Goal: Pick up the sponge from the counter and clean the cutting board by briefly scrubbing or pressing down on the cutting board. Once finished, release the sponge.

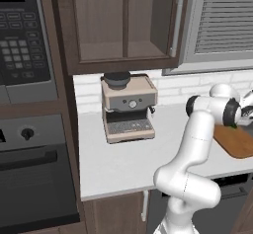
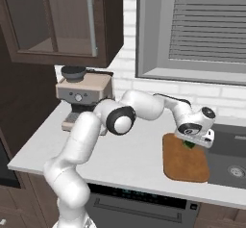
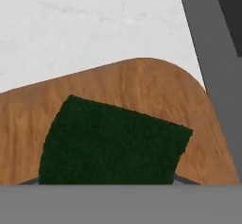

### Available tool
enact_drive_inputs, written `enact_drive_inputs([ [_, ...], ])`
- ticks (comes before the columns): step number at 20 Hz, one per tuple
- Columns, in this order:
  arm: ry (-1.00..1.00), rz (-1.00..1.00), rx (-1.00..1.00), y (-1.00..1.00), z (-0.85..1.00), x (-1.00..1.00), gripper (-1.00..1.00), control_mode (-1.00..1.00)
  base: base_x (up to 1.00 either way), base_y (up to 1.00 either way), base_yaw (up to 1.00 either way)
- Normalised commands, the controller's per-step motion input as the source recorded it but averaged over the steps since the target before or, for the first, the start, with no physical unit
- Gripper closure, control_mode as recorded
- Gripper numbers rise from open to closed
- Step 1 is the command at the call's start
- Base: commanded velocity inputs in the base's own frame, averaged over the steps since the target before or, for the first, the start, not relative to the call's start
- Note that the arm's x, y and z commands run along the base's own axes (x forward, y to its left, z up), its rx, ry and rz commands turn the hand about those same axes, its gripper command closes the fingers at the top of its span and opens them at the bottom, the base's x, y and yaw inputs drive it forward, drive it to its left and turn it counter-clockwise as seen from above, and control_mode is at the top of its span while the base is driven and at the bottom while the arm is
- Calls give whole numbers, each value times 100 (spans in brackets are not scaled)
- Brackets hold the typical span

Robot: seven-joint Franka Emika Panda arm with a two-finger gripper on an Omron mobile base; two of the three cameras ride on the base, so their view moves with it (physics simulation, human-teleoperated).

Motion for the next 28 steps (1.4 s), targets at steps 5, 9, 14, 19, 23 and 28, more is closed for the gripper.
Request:
enact_drive_inputs([
  [5, -16, -4, -23, 100, -100, -58, 100, -100, 0, 0, 0],
  [9, 26, -6, -20, 81, -100, 84, 100, -100, 0, 0, 0],
  [14, 92, 12, 0, -52, -98, 100, 100, -100, 0, 0, 0],
  [19, 52, 23, 21, -95, -100, 72, 100, -100, 0, 0, 0],
  [23, -10, 17, 17, -71, -100, -79, 100, -100, 0, 0, 0],
  [28, -55, 1, 1, 42, -100, -100, 100, -100, 0, 0, 0],
])
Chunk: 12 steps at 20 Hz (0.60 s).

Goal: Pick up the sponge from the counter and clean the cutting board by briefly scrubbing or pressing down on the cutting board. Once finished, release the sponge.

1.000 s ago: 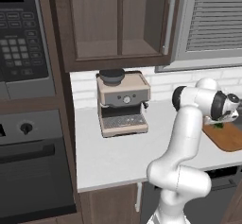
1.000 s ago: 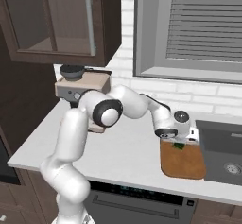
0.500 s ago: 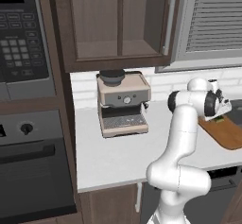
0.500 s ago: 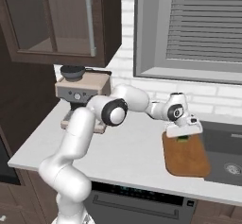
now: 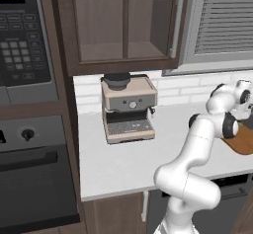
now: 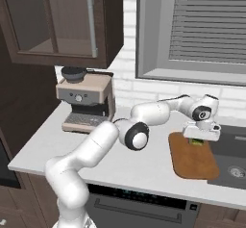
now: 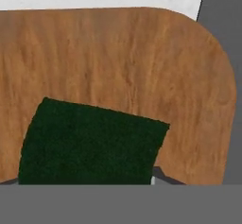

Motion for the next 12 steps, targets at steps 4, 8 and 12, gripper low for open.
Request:
enact_drive_inputs([
  [4, -56, -5, 5, 98, -100, -100, 100, -100, 0, 0, 0],
  [8, -54, -10, 0, 100, -100, -100, 100, -100, 0, 0, 0],
  [12, -42, -17, 0, 100, -100, -100, 100, -100, 0, 0, 0],
])
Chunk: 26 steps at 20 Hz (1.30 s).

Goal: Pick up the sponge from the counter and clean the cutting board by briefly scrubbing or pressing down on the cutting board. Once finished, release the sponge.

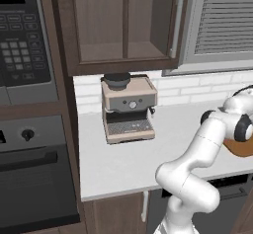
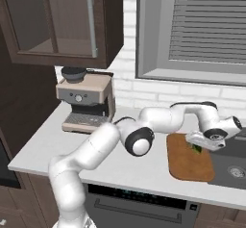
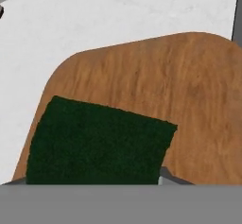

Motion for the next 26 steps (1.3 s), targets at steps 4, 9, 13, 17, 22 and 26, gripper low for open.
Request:
enact_drive_inputs([
  [4, -8, -18, -6, 61, -9, -59, 100, -100, 0, 0, 0],
  [9, 3, -12, -8, 47, 100, -53, 100, -100, 0, 0, 0],
  [13, 18, -8, -29, 88, 89, -48, 100, -100, 0, 0, 0],
  [17, 29, -6, -25, 100, 64, -8, 100, -100, 0, 0, 0],
  [22, 36, 0, -13, 100, 21, 0, 100, -100, 0, 0, 0],
  [26, 17, 2, -2, 51, -11, 0, 100, -100, 0, 0, 0],
])
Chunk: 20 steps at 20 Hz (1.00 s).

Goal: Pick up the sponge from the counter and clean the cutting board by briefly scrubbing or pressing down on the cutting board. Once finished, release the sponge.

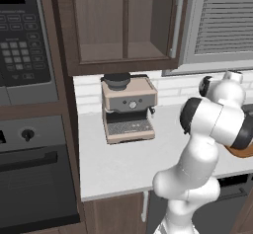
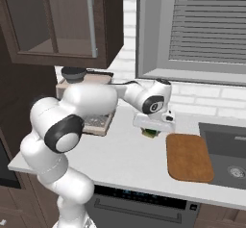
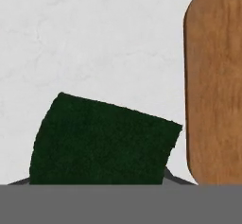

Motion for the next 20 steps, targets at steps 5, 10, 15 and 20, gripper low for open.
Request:
enact_drive_inputs([
  [5, 4, 0, 3, 36, -65, -1, 100, -100, 0, 0, 0],
  [10, 3, 0, 1, 23, -62, 3, 100, -100, 0, 0, 0],
  [15, 0, 0, 0, 23, -38, 1, 100, -100, 0, 0, 0],
  [20, 0, -1, 0, 6, -58, 1, 100, -100, 0, 0, 0],
])
